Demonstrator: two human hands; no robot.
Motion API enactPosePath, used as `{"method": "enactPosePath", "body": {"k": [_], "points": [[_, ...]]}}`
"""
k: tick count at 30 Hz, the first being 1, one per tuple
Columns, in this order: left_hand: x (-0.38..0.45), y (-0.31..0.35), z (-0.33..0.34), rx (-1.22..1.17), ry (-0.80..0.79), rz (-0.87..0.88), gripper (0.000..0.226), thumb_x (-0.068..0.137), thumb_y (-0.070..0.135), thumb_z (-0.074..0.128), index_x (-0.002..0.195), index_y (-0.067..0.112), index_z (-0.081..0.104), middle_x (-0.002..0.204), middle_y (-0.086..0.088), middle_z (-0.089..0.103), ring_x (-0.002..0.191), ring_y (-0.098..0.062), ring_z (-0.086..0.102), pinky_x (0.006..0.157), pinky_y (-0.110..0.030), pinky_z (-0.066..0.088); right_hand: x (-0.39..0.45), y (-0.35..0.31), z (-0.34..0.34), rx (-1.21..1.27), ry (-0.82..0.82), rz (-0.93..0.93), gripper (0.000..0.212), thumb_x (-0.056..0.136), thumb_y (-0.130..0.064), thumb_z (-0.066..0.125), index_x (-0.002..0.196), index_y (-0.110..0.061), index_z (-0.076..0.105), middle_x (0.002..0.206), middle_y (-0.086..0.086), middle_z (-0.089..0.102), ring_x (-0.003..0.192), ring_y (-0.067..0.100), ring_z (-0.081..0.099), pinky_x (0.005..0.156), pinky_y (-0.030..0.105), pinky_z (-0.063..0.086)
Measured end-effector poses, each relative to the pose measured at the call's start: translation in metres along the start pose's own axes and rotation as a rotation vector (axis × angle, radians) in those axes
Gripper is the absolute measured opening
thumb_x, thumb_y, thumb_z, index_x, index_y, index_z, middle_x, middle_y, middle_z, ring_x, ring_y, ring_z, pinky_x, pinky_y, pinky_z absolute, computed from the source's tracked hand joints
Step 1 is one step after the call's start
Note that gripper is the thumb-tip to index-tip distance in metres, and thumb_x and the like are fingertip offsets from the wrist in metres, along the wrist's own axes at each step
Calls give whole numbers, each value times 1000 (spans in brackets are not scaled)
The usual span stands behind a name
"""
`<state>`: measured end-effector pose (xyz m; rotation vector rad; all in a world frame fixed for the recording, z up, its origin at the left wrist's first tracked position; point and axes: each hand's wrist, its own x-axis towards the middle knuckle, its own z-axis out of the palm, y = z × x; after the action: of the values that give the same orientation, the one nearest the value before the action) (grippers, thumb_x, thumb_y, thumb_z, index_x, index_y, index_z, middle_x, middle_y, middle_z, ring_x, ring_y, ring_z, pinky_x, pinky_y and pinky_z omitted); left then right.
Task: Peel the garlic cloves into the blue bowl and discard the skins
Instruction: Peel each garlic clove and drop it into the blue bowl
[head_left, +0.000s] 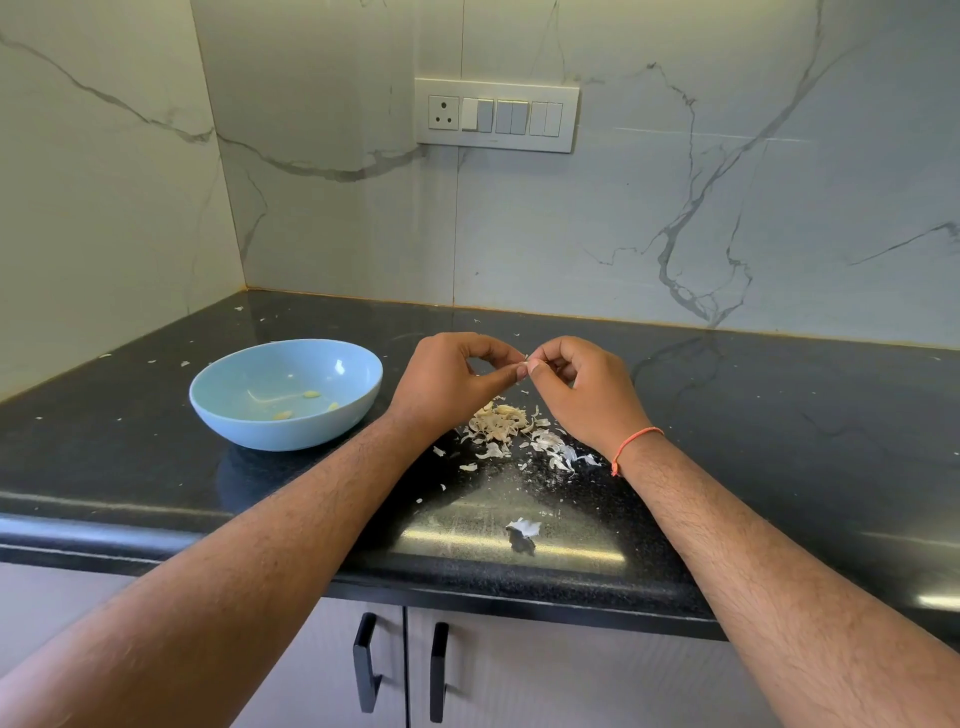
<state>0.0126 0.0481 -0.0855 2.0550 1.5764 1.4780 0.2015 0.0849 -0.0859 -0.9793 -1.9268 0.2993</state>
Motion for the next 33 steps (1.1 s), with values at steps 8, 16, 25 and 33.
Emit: {"method": "enactPosePath", "body": {"k": [8, 16, 25, 33], "points": [[0, 1, -1, -139, -9, -54, 16, 91, 28, 83, 104, 20, 84, 76, 12, 77, 45, 8, 55, 52, -5, 39, 0, -2, -1, 134, -30, 93, 12, 97, -26, 72, 91, -23, 81, 57, -21, 61, 56, -5, 55, 54, 7, 39], [1, 0, -1, -82, -27, -111, 8, 88, 25, 85, 94, 19, 85, 67, 12, 74, 48, 8, 58, 50, -6, 41, -2, 0, -1, 59, -26, 17, 7, 94, -23, 77, 88, -23, 82, 68, -21, 68, 62, -2, 59, 56, 9, 43], [-2, 2, 0, 82, -41, -21, 9, 93, 29, 78, 88, 21, 79, 72, 15, 73, 59, 10, 62, 56, -6, 41, -1, 4, -1, -33, 30, -89, 8, 89, -32, 80, 85, -27, 83, 79, -15, 75, 70, 6, 66, 62, 17, 52], [-3, 4, 0, -18, -91, -47, 11, 96, 24, 71, 87, 20, 72, 58, 23, 63, 47, 2, 53, 51, -9, 37, -3, -1, -4, 92, 16, -48, 12, 89, -27, 81, 78, -30, 78, 82, -20, 75, 63, 1, 58, 60, 9, 43]]}}
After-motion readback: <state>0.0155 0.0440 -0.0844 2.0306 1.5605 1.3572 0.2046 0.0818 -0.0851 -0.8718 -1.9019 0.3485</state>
